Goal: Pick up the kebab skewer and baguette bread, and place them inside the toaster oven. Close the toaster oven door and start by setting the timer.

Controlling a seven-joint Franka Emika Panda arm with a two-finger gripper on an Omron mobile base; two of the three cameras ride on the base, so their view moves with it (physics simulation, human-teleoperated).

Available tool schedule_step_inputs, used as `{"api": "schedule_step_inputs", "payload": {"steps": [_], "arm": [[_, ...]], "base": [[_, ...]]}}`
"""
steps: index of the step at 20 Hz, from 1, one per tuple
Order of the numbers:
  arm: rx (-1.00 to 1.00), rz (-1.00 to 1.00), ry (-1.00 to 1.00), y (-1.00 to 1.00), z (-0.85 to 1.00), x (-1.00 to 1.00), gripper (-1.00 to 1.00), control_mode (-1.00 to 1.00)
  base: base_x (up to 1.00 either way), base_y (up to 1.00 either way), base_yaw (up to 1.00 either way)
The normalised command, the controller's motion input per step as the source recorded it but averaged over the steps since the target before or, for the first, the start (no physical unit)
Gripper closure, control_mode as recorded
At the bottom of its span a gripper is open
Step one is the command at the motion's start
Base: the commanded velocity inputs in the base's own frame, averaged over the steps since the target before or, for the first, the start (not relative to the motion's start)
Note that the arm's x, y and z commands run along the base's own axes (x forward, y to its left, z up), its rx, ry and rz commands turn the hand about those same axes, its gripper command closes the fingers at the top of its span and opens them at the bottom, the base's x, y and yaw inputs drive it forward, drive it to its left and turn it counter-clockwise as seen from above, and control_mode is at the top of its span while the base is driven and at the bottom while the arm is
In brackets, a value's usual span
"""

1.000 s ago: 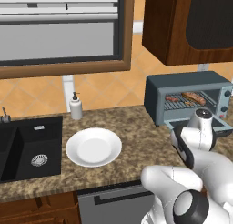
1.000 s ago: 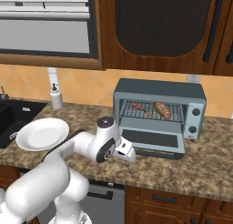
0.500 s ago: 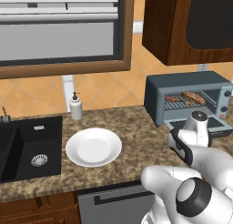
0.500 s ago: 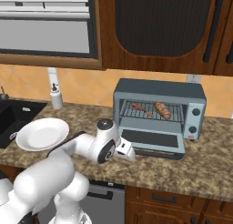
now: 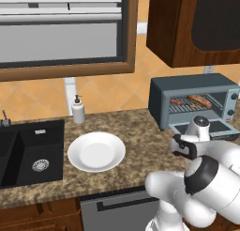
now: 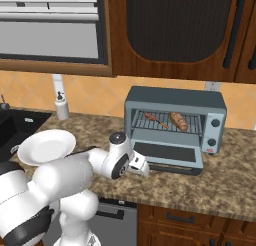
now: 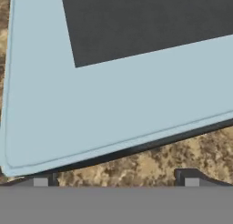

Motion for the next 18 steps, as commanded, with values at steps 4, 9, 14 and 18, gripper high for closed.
{"api": "schedule_step_inputs", "payload": {"steps": [4,9,14,18], "arm": [[0.0,0.0,-0.05,-0.15,-0.16,0.08,-1.0,-1.0],[0.01,0.0,-0.05,-0.16,-0.07,0.11,-1.0,-1.0],[0.01,0.0,-0.06,-0.1,0.0,0.0,-1.0,-1.0],[0.04,0.0,-0.07,-0.03,0.0,0.02,-1.0,-1.0]], "base": [[0.0,0.0,0.0],[0.0,0.0,0.0],[0.0,0.0,0.0],[0.0,0.0,0.0]]}}
